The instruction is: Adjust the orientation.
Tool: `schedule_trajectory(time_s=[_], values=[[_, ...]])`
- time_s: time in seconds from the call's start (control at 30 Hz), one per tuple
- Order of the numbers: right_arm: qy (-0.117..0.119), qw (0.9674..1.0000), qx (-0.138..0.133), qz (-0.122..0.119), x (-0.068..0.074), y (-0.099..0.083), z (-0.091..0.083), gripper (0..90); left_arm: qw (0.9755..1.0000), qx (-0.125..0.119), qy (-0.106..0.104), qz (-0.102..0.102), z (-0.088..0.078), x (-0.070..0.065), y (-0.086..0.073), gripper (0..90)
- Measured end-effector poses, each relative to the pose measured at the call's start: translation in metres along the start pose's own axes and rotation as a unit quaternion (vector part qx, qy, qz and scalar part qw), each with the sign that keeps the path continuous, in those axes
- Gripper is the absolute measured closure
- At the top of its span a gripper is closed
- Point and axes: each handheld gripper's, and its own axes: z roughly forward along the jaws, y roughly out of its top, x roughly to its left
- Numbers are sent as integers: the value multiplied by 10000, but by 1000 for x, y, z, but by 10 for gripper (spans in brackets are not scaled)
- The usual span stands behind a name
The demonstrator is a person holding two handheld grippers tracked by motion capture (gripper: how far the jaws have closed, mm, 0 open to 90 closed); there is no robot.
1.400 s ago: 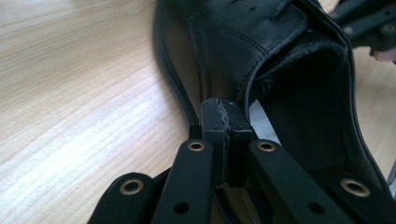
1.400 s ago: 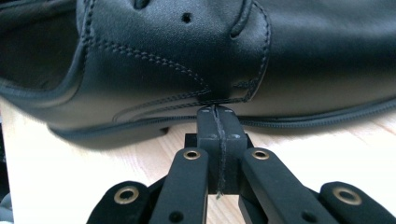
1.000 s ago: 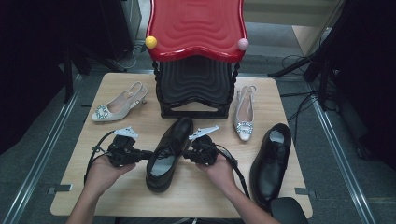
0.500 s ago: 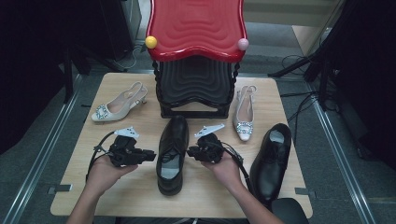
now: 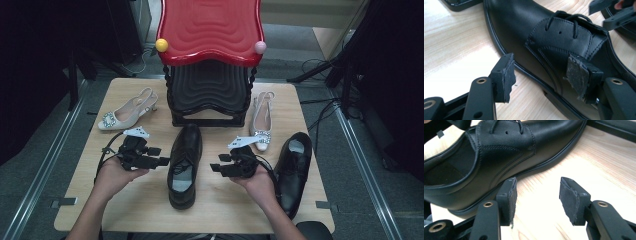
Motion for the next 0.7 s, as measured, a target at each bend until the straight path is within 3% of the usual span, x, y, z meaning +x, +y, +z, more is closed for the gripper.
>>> schedule_trajectory(time_s=[0.3, 0.43, 0.6, 0.7], values=[[-197, 9996, -177, 109, -10, -13, -29, 519, 10000, 11, -33, -46, 2, 3, 9, 383], [-327, 9989, -252, 239, -19, -17, -44, 549, 10000, 29, -19, 28, 4, 3, 12, 380], [-625, 9972, -269, 309, -30, -25, -60, 569, 10000, 62, 31, 43, 8, 4, 14, 380], [-731, 9963, -224, 384, -35, -31, -68, 636, 10000, 22, 20, 70, 8, 3, 16, 380]])
